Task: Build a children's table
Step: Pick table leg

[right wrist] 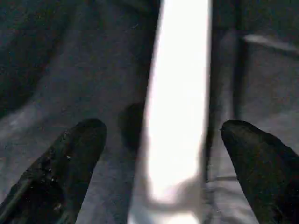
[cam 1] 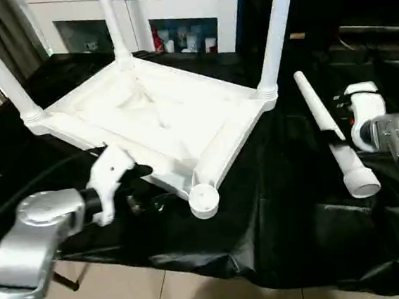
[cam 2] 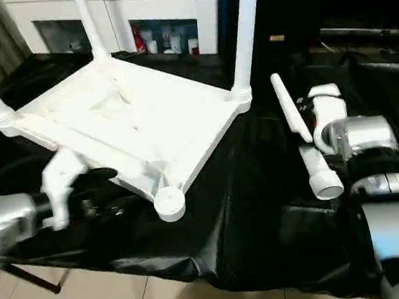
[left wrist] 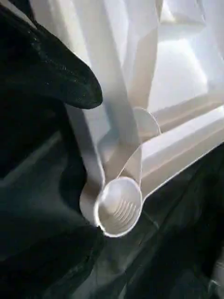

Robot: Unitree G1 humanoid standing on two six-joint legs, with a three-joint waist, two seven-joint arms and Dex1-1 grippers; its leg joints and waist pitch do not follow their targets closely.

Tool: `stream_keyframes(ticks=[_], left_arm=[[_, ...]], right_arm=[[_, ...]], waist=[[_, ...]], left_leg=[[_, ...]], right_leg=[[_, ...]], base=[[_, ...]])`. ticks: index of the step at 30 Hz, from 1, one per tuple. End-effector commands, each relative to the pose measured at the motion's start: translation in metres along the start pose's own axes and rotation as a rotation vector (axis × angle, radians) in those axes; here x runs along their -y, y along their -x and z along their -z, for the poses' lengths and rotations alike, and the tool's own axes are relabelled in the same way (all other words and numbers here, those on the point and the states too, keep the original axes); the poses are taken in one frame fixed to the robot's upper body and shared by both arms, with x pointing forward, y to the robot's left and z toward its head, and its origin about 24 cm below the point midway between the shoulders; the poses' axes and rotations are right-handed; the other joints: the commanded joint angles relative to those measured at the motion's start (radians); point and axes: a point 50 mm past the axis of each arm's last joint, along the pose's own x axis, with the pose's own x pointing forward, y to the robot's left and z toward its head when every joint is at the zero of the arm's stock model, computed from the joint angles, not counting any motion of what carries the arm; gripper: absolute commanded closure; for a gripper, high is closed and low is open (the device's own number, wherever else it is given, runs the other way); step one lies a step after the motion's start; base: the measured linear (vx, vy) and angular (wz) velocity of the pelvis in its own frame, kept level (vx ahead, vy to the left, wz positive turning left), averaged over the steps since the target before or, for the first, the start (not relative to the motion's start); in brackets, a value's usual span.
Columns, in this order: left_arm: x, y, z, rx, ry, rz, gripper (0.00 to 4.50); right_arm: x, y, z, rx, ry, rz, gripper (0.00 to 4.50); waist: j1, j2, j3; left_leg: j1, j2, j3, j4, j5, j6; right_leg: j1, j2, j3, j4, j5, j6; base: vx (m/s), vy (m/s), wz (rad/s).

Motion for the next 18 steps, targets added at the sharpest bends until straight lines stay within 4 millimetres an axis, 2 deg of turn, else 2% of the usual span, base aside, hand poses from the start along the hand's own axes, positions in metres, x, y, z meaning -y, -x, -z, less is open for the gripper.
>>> stream_keyframes(ticks=[1, 2, 3, 11, 12, 13, 16, 17, 18], left_arm=[[-0.002, 0.008, -0.006, 0.007, -0.017, -0.002, 0.00], [-0.003, 0.009, -0.007, 0.010, -0.020, -0.002, 0.00], [-0.003, 0.011, -0.010, 0.019, -0.028, 0.004, 0.00], [-0.003, 0.014, -0.024, 0.071, -0.033, 0.038, 0.00], [-0.004, 0.014, -0.024, 0.069, -0.035, 0.036, 0.00], [-0.004, 0.014, -0.024, 0.068, -0.038, 0.034, 0.00], [-0.005, 0.013, -0.026, 0.069, -0.047, 0.036, 0.00], [-0.006, 0.013, -0.029, 0.074, -0.053, 0.039, 0.00], [-0.007, 0.013, -0.030, 0.076, -0.053, 0.041, 0.00]], right_arm=[[-0.001, 0.001, -0.003, -0.009, 0.009, -0.025, 0.22], [0.000, 0.000, -0.002, -0.014, 0.011, -0.026, 0.22], [0.001, -0.001, 0.000, -0.028, 0.020, -0.023, 0.45], [0.002, -0.006, 0.015, -0.096, 0.023, -0.038, 1.00], [0.003, -0.007, 0.016, -0.100, 0.022, -0.038, 1.24], [0.003, -0.007, 0.017, -0.102, 0.022, -0.038, 1.24], [0.004, -0.008, 0.019, -0.110, 0.021, -0.037, 1.36], [0.004, -0.008, 0.021, -0.115, 0.021, -0.037, 1.52], [0.005, -0.008, 0.022, -0.117, 0.021, -0.037, 1.64]], waist=[[0.005, -0.018, -0.067], [0.006, -0.018, -0.067], [0.007, -0.022, -0.067], [0.011, -0.021, -0.063], [0.011, -0.019, -0.063], [0.010, -0.022, -0.061], [0.010, -0.019, -0.061], [0.010, -0.014, -0.061], [0.009, -0.015, -0.060]], left_leg=[[0.015, 0.001, 0.013, -0.052, -0.201, 0.022], [0.015, 0.001, 0.013, -0.052, -0.204, 0.021], [0.015, 0.002, 0.013, -0.052, -0.205, 0.020], [0.015, 0.002, 0.012, -0.052, -0.243, 0.002], [0.016, 0.002, 0.012, -0.052, -0.251, -0.001], [0.016, 0.002, 0.011, -0.053, -0.263, -0.003], [0.016, 0.002, 0.010, -0.053, -0.278, -0.009], [0.018, 0.002, 0.009, -0.053, -0.290, -0.013], [0.018, 0.001, 0.009, -0.053, -0.296, -0.014]], right_leg=[[0.045, -0.031, 0.018, -0.062, -0.176, -0.255], [0.045, -0.031, 0.018, -0.062, -0.181, -0.254], [0.045, -0.032, 0.018, -0.061, -0.190, -0.252], [0.041, -0.033, 0.019, -0.063, -0.243, -0.243], [0.040, -0.033, 0.019, -0.063, -0.258, -0.238], [0.039, -0.033, 0.019, -0.065, -0.277, -0.233], [0.037, -0.034, 0.020, -0.067, -0.302, -0.225], [0.036, -0.034, 0.019, -0.067, -0.310, -0.225], [0.035, -0.033, 0.019, -0.068, -0.315, -0.225]], base=[[0.000, 0.000, 0.00], [0.000, 0.000, 0.00], [0.000, 0.000, 0.00], [0.000, 0.000, 0.00], [0.000, 0.000, 0.00], [0.000, 0.000, 0.00], [0.000, 0.000, 0.00], [0.000, 0.000, 0.00], [0.000, 0.000, 0.00]])
